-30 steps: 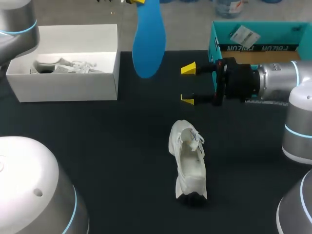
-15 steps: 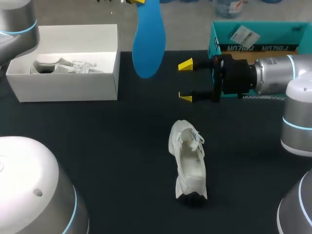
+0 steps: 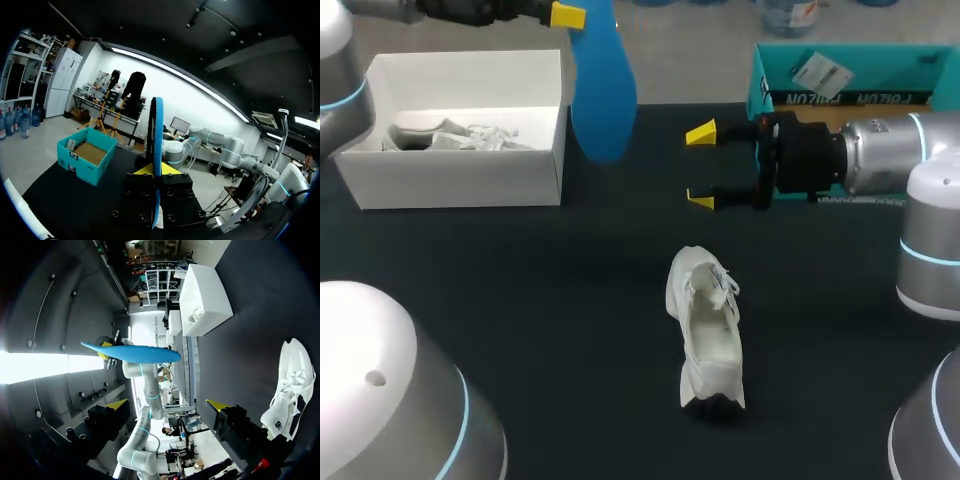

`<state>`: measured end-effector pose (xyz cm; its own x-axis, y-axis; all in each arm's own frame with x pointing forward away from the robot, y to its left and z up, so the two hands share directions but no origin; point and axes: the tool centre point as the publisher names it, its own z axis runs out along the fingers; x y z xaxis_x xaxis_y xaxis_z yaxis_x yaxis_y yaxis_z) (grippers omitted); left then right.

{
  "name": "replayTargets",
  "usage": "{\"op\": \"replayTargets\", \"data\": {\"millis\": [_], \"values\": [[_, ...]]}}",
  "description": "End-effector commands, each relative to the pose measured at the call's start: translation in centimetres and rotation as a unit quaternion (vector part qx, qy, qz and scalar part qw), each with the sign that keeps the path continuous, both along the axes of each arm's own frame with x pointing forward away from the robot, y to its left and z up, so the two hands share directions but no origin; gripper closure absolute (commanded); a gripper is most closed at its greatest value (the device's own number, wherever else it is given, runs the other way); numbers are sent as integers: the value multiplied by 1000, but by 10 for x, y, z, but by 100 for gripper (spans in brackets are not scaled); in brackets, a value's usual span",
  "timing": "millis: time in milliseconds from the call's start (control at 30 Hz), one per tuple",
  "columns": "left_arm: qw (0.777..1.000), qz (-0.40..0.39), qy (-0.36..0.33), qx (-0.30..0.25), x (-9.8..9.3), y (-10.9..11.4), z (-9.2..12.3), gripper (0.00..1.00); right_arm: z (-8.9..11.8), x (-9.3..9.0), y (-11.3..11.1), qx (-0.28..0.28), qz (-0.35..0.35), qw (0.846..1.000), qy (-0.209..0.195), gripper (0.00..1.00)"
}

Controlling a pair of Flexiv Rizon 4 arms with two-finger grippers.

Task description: Take the shoe out of the shoebox, open the shoe tongue, remove and reinsert the insole, then place the shoe into the shoebox

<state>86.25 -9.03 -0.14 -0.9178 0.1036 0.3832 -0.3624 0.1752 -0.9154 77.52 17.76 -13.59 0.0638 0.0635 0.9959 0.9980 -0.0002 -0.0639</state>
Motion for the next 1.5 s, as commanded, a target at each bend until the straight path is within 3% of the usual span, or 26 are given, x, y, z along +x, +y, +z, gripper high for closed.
{"op": "replayTargets", "data": {"millis": [33, 200, 400, 467, 1400, 1500], "values": [[990, 72, -91, -84, -39, 6, -26, 100, 0, 0, 1, -2, -1, 1000, 1, 0], [976, 89, -167, -104, -63, 3, -38, 100, 0, 0, 1, -2, -1, 1000, 1, 0], [975, 83, -188, -83, -78, 0, -54, 100, 0, 0, 1, -2, -1, 1000, 1, 0], [979, 74, -181, -63, -80, 0, -56, 100, 0, 0, 1, -2, -1, 1000, 1, 0], [979, 74, -181, -63, -80, 0, -56, 100, 0, 0, 1, -2, -1, 1000, 1, 0], [960, 56, -262, -77, -89, -1, -41, 100, 0, 0, 1, -2, -1, 1000, 1, 0]]}}
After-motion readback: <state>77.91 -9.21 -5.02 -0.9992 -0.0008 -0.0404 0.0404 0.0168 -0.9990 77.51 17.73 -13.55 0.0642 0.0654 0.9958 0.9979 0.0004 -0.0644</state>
